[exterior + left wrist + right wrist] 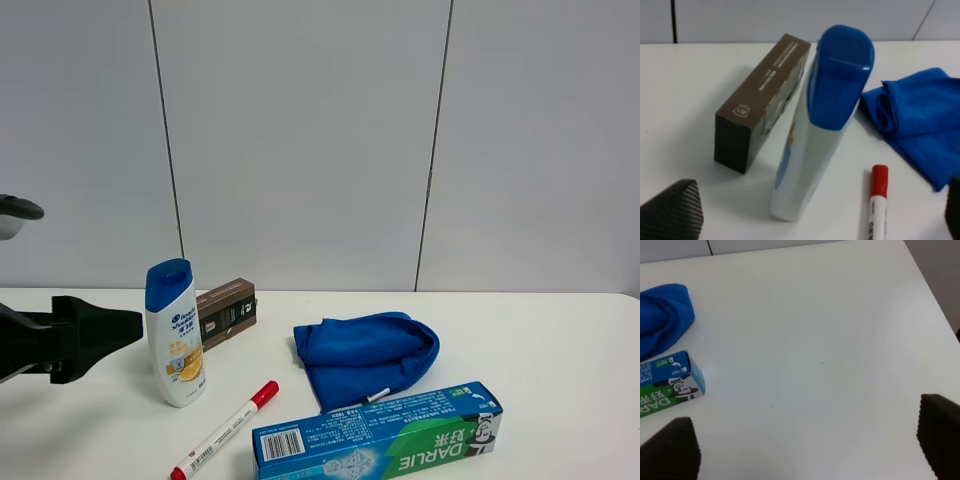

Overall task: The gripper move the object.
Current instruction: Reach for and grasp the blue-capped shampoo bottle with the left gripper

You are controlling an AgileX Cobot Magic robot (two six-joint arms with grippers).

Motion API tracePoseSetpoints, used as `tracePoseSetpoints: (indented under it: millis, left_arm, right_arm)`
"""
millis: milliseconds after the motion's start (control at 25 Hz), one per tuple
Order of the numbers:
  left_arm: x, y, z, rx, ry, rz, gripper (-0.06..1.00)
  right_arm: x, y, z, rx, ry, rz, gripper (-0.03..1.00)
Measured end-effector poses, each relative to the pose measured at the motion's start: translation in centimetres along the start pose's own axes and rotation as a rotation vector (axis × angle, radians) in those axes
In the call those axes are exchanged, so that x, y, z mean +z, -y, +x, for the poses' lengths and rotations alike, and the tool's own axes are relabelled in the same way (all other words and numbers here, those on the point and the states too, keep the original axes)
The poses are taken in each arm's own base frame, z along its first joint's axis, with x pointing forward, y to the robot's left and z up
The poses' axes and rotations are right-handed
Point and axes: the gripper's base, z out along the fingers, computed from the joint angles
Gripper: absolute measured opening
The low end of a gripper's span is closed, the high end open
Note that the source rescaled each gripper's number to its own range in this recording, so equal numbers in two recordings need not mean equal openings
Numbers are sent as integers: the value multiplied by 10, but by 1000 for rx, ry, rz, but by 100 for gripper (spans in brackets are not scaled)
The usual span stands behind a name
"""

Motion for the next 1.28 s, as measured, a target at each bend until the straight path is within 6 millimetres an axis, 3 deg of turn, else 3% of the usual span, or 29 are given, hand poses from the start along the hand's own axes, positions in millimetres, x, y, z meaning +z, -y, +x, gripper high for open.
tracePoseSetpoints:
  millis: [600, 920, 1120, 1280]
  left_arm:
    - [16, 2, 16, -10, 20, 121, 100]
    - [19, 3, 25, 208, 6, 160, 100]
    - [21, 0, 31, 227, -15, 150, 100]
    - [34, -4, 32, 221, -22, 141, 100]
  right_arm:
    - [0, 0, 0, 0, 0, 0, 100]
    - [0, 0, 0, 0, 0, 0, 100]
    - [0, 0, 0, 0, 0, 0, 100]
    - [0, 0, 0, 0, 0, 0, 100]
